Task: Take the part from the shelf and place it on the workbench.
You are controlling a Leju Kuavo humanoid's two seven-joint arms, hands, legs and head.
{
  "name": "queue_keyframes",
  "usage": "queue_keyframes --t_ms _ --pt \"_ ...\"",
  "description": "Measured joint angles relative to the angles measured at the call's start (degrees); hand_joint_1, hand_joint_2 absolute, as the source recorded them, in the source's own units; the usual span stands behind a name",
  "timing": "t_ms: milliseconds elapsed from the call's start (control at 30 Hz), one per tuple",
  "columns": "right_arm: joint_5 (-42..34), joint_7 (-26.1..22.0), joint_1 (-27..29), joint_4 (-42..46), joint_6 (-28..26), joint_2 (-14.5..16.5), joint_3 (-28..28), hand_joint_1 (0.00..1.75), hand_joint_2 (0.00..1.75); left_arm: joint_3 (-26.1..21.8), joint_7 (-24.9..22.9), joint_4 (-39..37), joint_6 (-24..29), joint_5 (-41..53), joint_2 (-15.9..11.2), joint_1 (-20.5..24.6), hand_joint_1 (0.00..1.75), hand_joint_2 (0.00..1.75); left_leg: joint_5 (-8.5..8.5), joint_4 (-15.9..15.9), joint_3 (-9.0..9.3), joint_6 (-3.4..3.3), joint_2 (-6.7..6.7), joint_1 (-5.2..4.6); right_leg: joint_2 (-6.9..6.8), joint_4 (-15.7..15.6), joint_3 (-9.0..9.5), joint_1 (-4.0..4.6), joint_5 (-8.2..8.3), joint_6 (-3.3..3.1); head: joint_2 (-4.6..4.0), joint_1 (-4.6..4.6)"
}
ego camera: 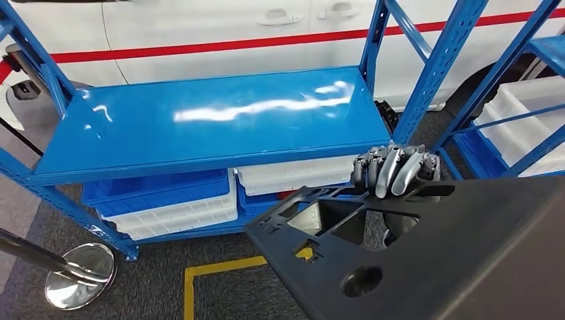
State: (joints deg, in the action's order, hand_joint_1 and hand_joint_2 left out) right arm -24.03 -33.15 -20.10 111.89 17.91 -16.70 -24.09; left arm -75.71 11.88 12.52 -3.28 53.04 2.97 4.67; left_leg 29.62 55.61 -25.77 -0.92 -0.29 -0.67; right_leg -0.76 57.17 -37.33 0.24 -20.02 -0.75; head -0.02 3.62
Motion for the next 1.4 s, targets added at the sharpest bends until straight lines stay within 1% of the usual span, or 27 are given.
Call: queue_keyframes --t_ms 67,100,167,200,233,267,333,400,467,533,567,633,700,733,800,867,933,967,1033,1067,1133,1200,1233,1267,1300,1333,1400 --pt "-0.1 0.0 0.6 0.1 0.0 0.0 0.7 1.68 1.75 0.0 0.0 0.0 0.0 0.1 -0.1 0.0 0.0 1.75 -1.43 -0.6 -0.87 -0.76 0.34 0.14 0.22 0.8 -0.66 -0.18 -1.15 0.61 0.0 0.0" --pt "-0.1 0.0 0.9 0.2 0.0 0.0 1.0 1.68 1.75 0.0 0.0 0.0 0.0 0.1 -0.1 0.0 0.0 1.75 -2.35 -0.9 -1.55 -1.07 0.52 0.26 0.4 2.5 -1.36 -0.26 -3.46 0.94 0.0 -0.01" --pt "0.0 0.0 1.7 0.3 -0.1 0.0 1.7 1.68 1.75 0.0 -0.2 0.0 0.0 0.5 -0.1 0.0 0.0 1.75 -4.03 -1.0 -3.4 -1.33 0.71 0.31 0.63 9.3 -3.15 -0.55 -9.73 1.55 0.0 -0.01" --pt "0.1 -0.1 2.4 0.3 0.0 0.0 2.1 1.68 1.75 0.1 -0.5 0.0 0.0 0.7 -0.1 0.0 0.0 1.75 -4.81 -0.9 -4.44 -1.27 0.72 0.31 0.66 13.1 -3.82 -0.74 -11.64 1.84 0.0 -0.01" --pt "0.3 -0.2 3.4 0.4 0.1 0.0 2.6 1.68 1.75 0.1 -0.8 0.0 0.0 0.9 -0.1 0.0 0.0 1.75 -5.53 -0.7 -5.51 -1.19 0.73 0.31 0.66 16.0 -3.98 -0.93 -11.95 2.09 0.0 -0.01" --pt "0.5 -0.4 4.4 0.5 0.4 0.0 3.0 1.68 1.75 0.1 -1.1 0.0 0.1 1.0 -0.1 -0.1 0.0 1.75 -6.19 -0.5 -6.63 -1.07 0.73 0.32 0.66 17.3 -3.4 -1.16 -10.87 2.3 0.0 -0.01" --pt "0.7 -0.9 5.9 0.6 1.3 0.0 3.7 1.68 1.75 0.1 -1.5 0.0 0.4 0.8 -0.1 -0.2 0.0 1.75 -7.27 0.3 -8.85 -0.64 0.72 0.36 0.65 13.9 0.7 -1.66 -7.79 2.66 0.0 -0.01" --pt "1.2 -1.1 6.5 0.7 2.1 0.1 4.2 1.68 1.75 0.1 -1.6 0.0 0.8 0.7 -0.1 -0.3 0.0 1.75 -8.01 1.5 -10.63 -0.05 0.68 0.28 0.81 5.7 6.81 -1.73 -8.52 2.57 0.0 0.0" --pt "2.8 -1.0 6.9 0.8 2.1 0.6 4.3 1.68 1.75 0.1 -1.6 0.0 1.3 0.7 -0.1 -0.3 0.0 1.75 -8.79 2.1 -11.39 0.64 0.65 0.26 0.97 1.0 9.72 -1.26 -10.44 1.7 0.0 0.0" --pt "4.6 -1.0 7.0 0.7 1.5 1.4 4.2 1.68 1.75 0.1 -1.4 0.1 1.5 0.8 -0.1 -0.4 0.0 1.75 -9.47 2.2 -11.86 1.4 0.62 0.54 0.77 0.6 9.09 -0.97 -9.85 0.43 0.0 -0.01" --pt "5.1 -1.0 6.7 0.6 1.2 1.7 4.1 1.68 1.75 0.1 -1.4 0.1 1.6 0.8 -0.1 -0.4 0.0 1.75 -8.58 2.9 -12.44 1.72 0.57 0.7 0.64 0.6 8.42 -0.94 -9.19 -0.18 0.0 0.0" --pt "5.3 -1.2 6.0 0.2 0.6 2.3 3.8 1.68 1.75 0.1 -1.3 0.1 1.8 0.7 -0.2 -0.4 0.0 1.75 -3.65 7.3 -14.17 2.19 0.51 0.97 0.37 0.5 6.81 -0.95 -7.68 -1.09 0.0 0.01" --pt "4.9 -1.4 5.3 -0.1 0.3 2.7 3.5 1.68 1.75 0.1 -1.2 0.1 1.9 0.5 -0.2 -0.4 0.0 1.75 1.76 14.9 -15.82 2.42 0.5 0.99 0.28 0.6 5.07 -0.62 -6.26 -1.4 0.0 0.01" --pt "4.8 -1.4 5.2 -0.2 0.2 2.8 3.3 1.68 1.75 0.1 -1.1 0.1 1.9 0.3 -0.2 -0.4 0.0 1.75 2.64 17.9 -16.03 2.39 0.5 0.98 0.2 0.6 4.19 -0.44 -5.58 -1.44 0.0 0.01" --pt "4.9 -1.4 4.8 -0.6 -0.1 3.2 2.7 1.68 1.75 0.0 -0.8 0.2 2.0 0.2 -0.3 -0.4 0.0 1.75 0.86 18.8 -14.02 2.05 0.49 0.89 0.08 0.8 2.29 -0.16 -4.23 -1.45 0.0 0.01" --pt "5.5 -1.4 4.3 -0.9 -0.5 3.7 2.0 1.68 1.75 0.0 -0.4 0.3 2.0 0.1 -0.3 -0.4 0.0 1.75 -1.28 12.1 -8.14 1.47 0.47 0.64 0.09 1.0 0.71 -0.03 -2.96 -1.29 0.0 0.01" --pt "5.9 -1.6 3.8 -1.3 -0.8 4.1 1.4 1.68 1.75 0.0 -0.1 0.4 2.0 0.1 -0.4 -0.3 0.0 1.75 -0.51 3.6 -2.37 0.94 0.45 0.28 0.02 1.0 -0.02 0.04 -1.79 -0.83 0.0 0.01" --pt "6.0 -1.6 3.5 -1.4 -1.0 4.3 1.1 1.68 1.75 0.0 0.0 0.5 2.0 0.1 -0.4 -0.3 0.0 1.75 0.05 1.3 -1.01 0.72 0.43 0.11 -0.04 0.9 -0.15 -0.01 -1.2 -0.53 0.0 0.01" --pt "6.2 -1.7 2.9 -1.7 -1.1 4.6 0.6 1.68 1.75 0.0 0.1 0.5 1.9 0.1 -0.4 -0.3 0.0 1.75 -0.72 0.2 -1.22 0.2 0.49 0.08 -0.08 0.5 -0.36 -0.12 -0.19 0.13 0.0 0.01" --pt "6.3 -1.7 2.6 -1.9 -1.2 4.7 0.4 1.68 1.75 0.0 0.2 0.5 1.8 0.1 -0.4 -0.3 0.0 1.75 -1.38 0.0 -1.55 -0.17 0.59 0.13 0.03 0.8 -0.73 -0.18 -0.69 0.45 0.0 0.01" --pt "6.4 -1.8 2.3 -2.2 -1.5 4.7 0.1 1.68 1.75 0.0 0.3 0.5 1.5 0.2 -0.4 -0.3 0.0 1.75 -2.89 -0.4 -2.72 -0.84 0.8 0.28 0.32 4.2 -2.1 -0.27 -4.78 0.94 0.0 0.0" --pt "6.6 -1.8 2.1 -2.5 -1.9 4.7 -0.2 1.68 1.75 0.0 0.5 0.5 1.3 0.3 -0.4 -0.3 0.0 1.75 -4.22 -0.2 -4.47 -1.1 0.85 0.17 0.49 11.7 -3.99 -0.43 -10.36 1.26 0.0 0.01" --pt "6.8 -1.8 2.0 -2.7 -2.1 4.8 -0.4 1.68 1.75 0.0 0.6 0.5 1.2 0.4 -0.4 -0.3 0.0 1.75 -4.88 -0.1 -5.43 -1.09 0.85 0.14 0.51 15.0 -4.49 -0.47 -11.63 1.38 0.0 0.01" --pt "7.0 -1.8 2.0 -2.9 -2.2 4.8 -0.5 1.68 1.75 0.0 0.6 0.5 1.1 0.5 -0.4 -0.3 0.0 1.75 -5.53 0.1 -6.43 -1.06 0.85 0.13 0.52 17.0 -4.29 -0.51 -11.59 1.45 0.0 0.01" --pt "7.3 -1.9 2.0 -3.1 -2.2 4.8 -0.7 1.68 1.75 0.0 0.7 0.5 1.0 0.5 -0.4 -0.3 0.0 1.75 -6.11 0.2 -7.39 -0.99 0.84 0.12 0.52 16.8 -3.1 -0.52 -10.4 1.43 0.0 0.01" --pt "7.5 -1.9 2.0 -3.3 -2.3 4.8 -0.8 1.68 1.75 0.0 0.7 0.5 0.9 0.6 -0.4 -0.4 0.0 1.75 -6.63 0.5 -8.26 -0.89 0.82 0.12 0.53 14.4 -0.8 -0.5 -8.77 1.27 0.0 0.01" --pt "7.6 -1.9 1.8 -3.5 -2.3 4.9 -0.9 1.68 1.75 0.0 0.7 0.5 0.8 0.6 -0.3 -0.4 0.0 1.75 -7.51 0.9 -9.64 -0.56 0.78 0.1 0.61 5.7 5.28 -0.25 -7.88 0.61 0.0 0.02"
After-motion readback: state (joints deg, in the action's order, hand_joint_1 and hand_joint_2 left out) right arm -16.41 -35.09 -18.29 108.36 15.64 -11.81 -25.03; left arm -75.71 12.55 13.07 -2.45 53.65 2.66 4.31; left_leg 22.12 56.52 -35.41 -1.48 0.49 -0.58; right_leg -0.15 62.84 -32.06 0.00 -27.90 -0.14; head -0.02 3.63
